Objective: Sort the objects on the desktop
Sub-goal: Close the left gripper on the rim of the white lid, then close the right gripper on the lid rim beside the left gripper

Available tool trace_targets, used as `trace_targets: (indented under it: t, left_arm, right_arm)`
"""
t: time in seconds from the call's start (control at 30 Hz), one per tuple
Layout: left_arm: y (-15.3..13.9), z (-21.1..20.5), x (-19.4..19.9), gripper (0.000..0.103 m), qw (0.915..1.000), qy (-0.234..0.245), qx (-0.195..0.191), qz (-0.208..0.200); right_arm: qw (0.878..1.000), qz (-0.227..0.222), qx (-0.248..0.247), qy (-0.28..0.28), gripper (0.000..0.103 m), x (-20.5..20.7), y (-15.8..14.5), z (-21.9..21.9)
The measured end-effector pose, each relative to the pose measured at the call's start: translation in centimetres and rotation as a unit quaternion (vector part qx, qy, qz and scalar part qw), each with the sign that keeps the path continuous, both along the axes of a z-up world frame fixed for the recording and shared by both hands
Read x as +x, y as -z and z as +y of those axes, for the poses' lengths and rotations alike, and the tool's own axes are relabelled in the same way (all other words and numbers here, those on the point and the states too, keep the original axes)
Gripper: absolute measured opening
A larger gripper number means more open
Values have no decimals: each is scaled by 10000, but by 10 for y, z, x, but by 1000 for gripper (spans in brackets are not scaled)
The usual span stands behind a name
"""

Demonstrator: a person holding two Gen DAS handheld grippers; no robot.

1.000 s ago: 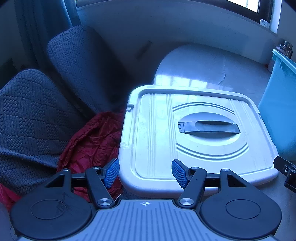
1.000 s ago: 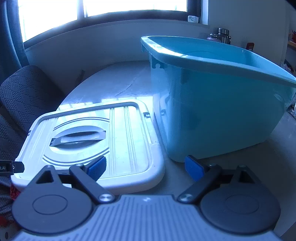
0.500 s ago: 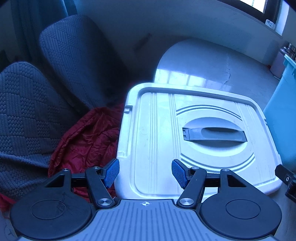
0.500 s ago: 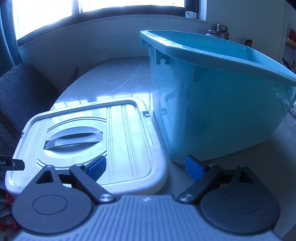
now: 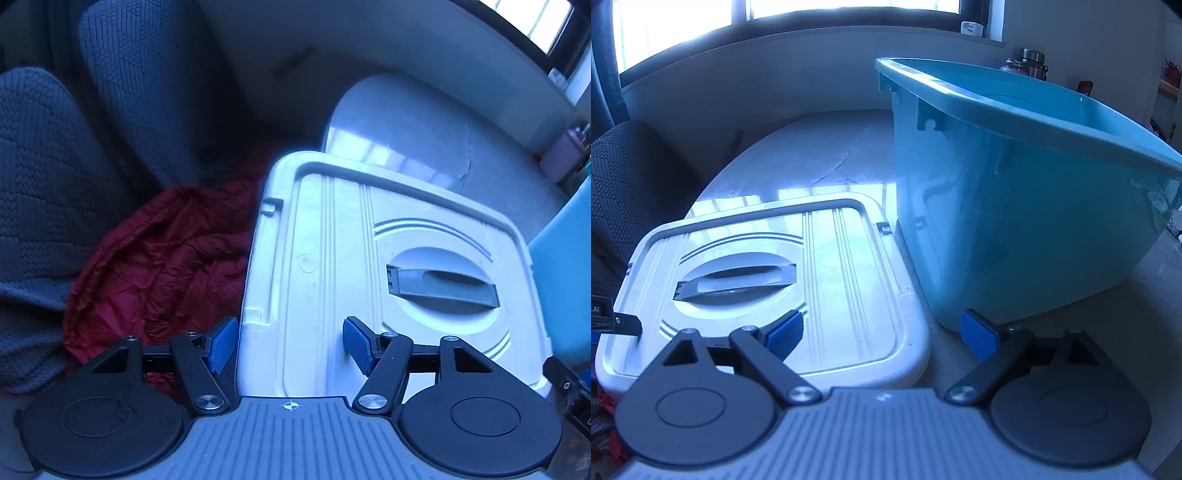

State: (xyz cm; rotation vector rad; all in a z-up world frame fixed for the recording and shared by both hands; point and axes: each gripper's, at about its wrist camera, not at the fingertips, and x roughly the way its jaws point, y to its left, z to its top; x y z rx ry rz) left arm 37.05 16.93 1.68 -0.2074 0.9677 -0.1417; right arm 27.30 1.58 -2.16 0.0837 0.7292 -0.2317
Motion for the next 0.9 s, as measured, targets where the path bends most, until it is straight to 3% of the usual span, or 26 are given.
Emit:
trace_targets:
  t: [0.13,0.27,0.53,0.63,0.9]
  left_arm:
    - [9,11,3,75,9990,83,-431,57]
    - [19,21,5,76,9960,173,-873,103]
    - [36,44,5,56,9846,282,-1714,203]
    - [32,45,3,51,9872,325,-1547,202]
    - [24,48,12,52,9909,539,-1196,300]
  right_arm:
    - [10000,39,-37,13,92,1,1,3]
    - [9999,66,-46,69,92,1,3,4]
    - [9998,107,17,191,92,-1,7,6]
    - [9997,110,19,204,92,-2,8,7]
    - [9991,178,-7,381,92,3,12,-9]
